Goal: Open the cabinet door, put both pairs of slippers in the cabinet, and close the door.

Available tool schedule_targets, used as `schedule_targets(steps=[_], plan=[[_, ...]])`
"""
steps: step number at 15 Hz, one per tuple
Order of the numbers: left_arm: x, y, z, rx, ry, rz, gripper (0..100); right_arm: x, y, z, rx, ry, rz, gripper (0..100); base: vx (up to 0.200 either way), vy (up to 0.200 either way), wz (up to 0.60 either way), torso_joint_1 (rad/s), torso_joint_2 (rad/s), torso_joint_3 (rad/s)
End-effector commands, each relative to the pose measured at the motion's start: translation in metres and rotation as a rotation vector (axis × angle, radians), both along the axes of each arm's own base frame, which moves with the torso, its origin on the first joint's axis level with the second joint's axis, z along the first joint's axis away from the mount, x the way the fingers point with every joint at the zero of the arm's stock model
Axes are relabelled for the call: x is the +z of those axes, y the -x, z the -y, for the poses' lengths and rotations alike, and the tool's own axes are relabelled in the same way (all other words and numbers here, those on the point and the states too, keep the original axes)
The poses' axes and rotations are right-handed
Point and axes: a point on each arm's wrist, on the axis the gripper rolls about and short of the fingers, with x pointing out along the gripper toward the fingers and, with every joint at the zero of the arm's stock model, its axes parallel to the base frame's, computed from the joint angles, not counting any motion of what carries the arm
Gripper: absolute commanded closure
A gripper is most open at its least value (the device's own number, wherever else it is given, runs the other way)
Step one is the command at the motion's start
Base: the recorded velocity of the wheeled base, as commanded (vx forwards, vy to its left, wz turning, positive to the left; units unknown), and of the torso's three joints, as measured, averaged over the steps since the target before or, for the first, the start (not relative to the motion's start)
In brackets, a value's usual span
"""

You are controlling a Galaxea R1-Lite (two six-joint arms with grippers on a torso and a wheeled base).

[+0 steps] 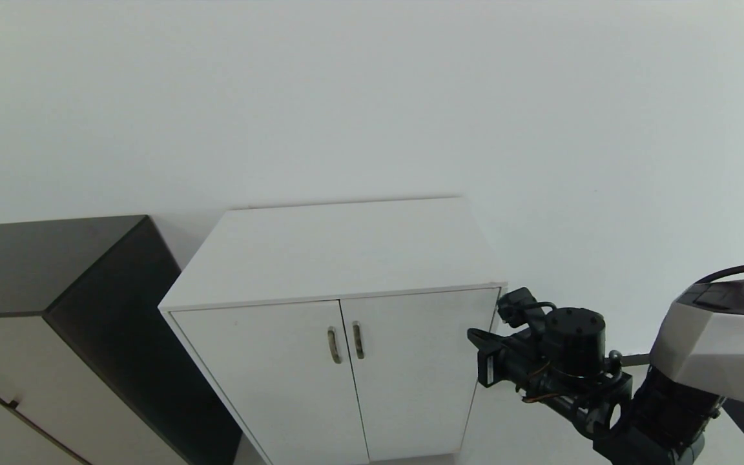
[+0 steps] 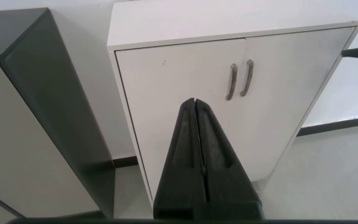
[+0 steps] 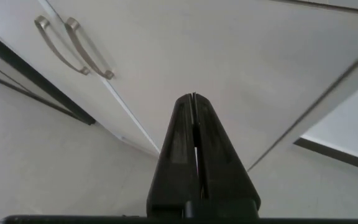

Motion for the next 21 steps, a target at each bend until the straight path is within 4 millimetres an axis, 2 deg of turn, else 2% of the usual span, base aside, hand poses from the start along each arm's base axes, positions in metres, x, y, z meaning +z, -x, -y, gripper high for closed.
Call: schedule_targets(steps=[1,2,4,5,6,7,9,11,13,14,15,16,18,20,21], plan=[[0.0,0.0,0.0,0.0,-0.001,0.0,100,0.0,0.01,0.018,-0.026,0.024,-0.003,100,0.0,0.0,0.0,0.0,0.0,0.0],[0.0,0.0,0.0,0.0,-0.001,0.0,100,0.008,0.025,0.049,-0.1,0.037,0.017,100,0.0,0.0,0.0,0.0,0.0,0.0],[0.0,0.0,0.0,0.0,-0.001,0.0,100,0.013,0.04,0.077,-0.179,0.057,0.008,100,0.0,0.0,0.0,0.0,0.0,0.0],[0.0,0.0,0.0,-0.002,-0.001,0.0,100,0.016,0.059,0.1,-0.248,0.08,-0.02,100,0.0,0.0,0.0,0.0,0.0,0.0],[0.0,0.0,0.0,-0.002,-0.001,0.0,100,0.017,0.07,0.11,-0.268,0.09,-0.037,100,0.0,0.0,0.0,0.0,0.0,0.0],[0.0,0.0,0.0,-0.002,-0.001,0.0,100,0.022,0.093,0.129,-0.321,0.1,-0.058,100,0.0,0.0,0.0,0.0,0.0,0.0],[0.0,0.0,0.0,-0.002,-0.001,0.0,100,0.04,0.117,0.15,-0.446,0.12,-0.089,100,0.0,0.0,0.0,0.0,0.0,0.0],[0.0,0.0,0.0,-0.002,-0.001,0.0,100,0.051,0.148,0.158,-0.445,0.131,-0.115,100,0.0,0.0,0.0,0.0,0.0,0.0],[0.0,0.0,0.0,-0.002,-0.001,0.0,100,0.061,0.194,0.169,-0.449,0.112,-0.084,100,0.0,0.0,0.0,0.0,0.0,0.0],[0.0,0.0,0.0,-0.002,-0.001,0.0,100,0.061,0.206,0.172,-0.446,0.111,-0.073,100,0.0,0.0,0.0,0.0,0.0,0.0],[0.0,0.0,0.0,-0.002,-0.002,0.0,100,0.06,0.232,0.178,-0.434,0.102,-0.049,100,0.0,0.0,0.0,0.0,0.0,0.0],[0.0,0.0,0.0,0.0,-0.001,0.0,100,0.057,0.247,0.182,-0.418,0.101,-0.042,100,0.0,0.0,0.0,0.0,0.0,0.0],[0.0,0.0,0.0,0.0,-0.001,0.0,100,0.05,0.27,0.186,-0.378,0.076,-0.01,100,0.0,0.0,0.0,0.0,0.0,0.0],[0.0,0.0,0.0,-0.002,-0.001,0.0,100,0.044,0.281,0.189,-0.357,0.082,0.017,100,0.0,0.0,0.0,0.0,0.0,0.0],[0.0,0.0,0.0,-0.002,-0.001,0.0,100,0.028,0.286,0.19,-0.338,0.112,0.021,100,0.0,0.0,0.0,0.0,0.0,0.0]])
